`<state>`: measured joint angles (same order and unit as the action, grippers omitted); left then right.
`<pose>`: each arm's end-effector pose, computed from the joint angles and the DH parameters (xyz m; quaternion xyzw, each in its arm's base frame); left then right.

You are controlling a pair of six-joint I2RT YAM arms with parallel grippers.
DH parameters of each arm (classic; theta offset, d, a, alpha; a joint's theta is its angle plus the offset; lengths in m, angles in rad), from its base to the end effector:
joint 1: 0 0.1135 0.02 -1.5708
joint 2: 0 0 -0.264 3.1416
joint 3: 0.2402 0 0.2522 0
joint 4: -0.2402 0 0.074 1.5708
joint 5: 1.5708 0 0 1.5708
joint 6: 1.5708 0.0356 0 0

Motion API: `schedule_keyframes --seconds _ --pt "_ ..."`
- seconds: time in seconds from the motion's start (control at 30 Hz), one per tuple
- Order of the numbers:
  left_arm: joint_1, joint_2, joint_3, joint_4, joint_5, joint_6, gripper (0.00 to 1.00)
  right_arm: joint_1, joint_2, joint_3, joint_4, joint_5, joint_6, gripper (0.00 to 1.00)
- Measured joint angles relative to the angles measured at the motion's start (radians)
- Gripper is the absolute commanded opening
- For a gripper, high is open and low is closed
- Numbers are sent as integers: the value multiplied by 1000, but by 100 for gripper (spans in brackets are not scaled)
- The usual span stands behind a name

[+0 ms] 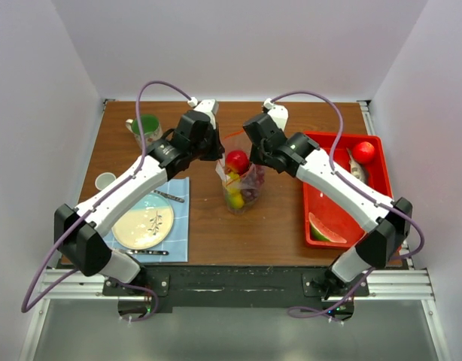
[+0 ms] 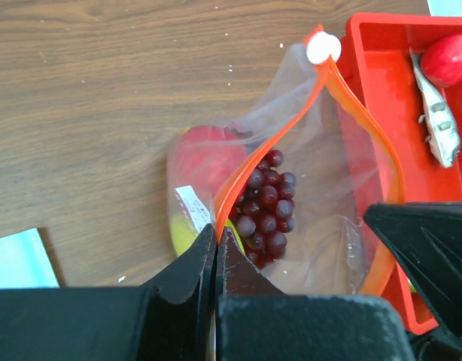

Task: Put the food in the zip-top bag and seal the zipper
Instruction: Adjust the zipper food storage bag at the center of the board, then pick up the fake fruit from the bin.

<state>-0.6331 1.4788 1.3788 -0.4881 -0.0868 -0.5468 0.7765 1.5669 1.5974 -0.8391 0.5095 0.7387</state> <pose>0.2731 -0.1966 0.3509 0.0176 0.8809 -0.2304 0.4130 0.2508 0.2221 0.3689 0.0767 0.8999 0.0774 0.4222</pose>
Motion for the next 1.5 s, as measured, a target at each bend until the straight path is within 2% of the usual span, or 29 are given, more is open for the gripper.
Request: schedule_keyframes --seconds 0.03,0.1,0.13,0.23,0.37,0.5,0.6,0.87,1.03,1.3,1.5 --pt "0 -2 -2 2 -5 2 0 -1 3 -5 -9 5 0 41" --pt "1 -2 -9 5 -12 9 0 -2 0 -13 -29 26 7 60" --pt "2 -2 -17 11 -15 9 0 -3 -10 -23 -36 34 5 72" --pt "12 -3 -44 19 -19 9 0 -9 -91 -94 -54 70 12 81" --pt "32 -5 -69 34 -19 8 0 -80 -294 -195 -93 89 8 87" --pt "37 -15 -85 56 -14 8 0 -308 -476 -303 -90 94 2 92" --pt "37 -17 -85 63 -4 8 0 -410 -525 -369 -124 117 34 94" --pt "39 -20 -116 103 48 6 0 -527 -456 -514 -271 181 214 96" --pt "44 -23 -143 134 85 3 0 -677 -469 -649 -294 203 233 94" --pt "44 -23 -151 154 136 -15 0 -959 -479 -783 -150 153 111 95" --pt "44 -23 -151 158 144 -15 0 -1089 -473 -808 -26 51 35 96"
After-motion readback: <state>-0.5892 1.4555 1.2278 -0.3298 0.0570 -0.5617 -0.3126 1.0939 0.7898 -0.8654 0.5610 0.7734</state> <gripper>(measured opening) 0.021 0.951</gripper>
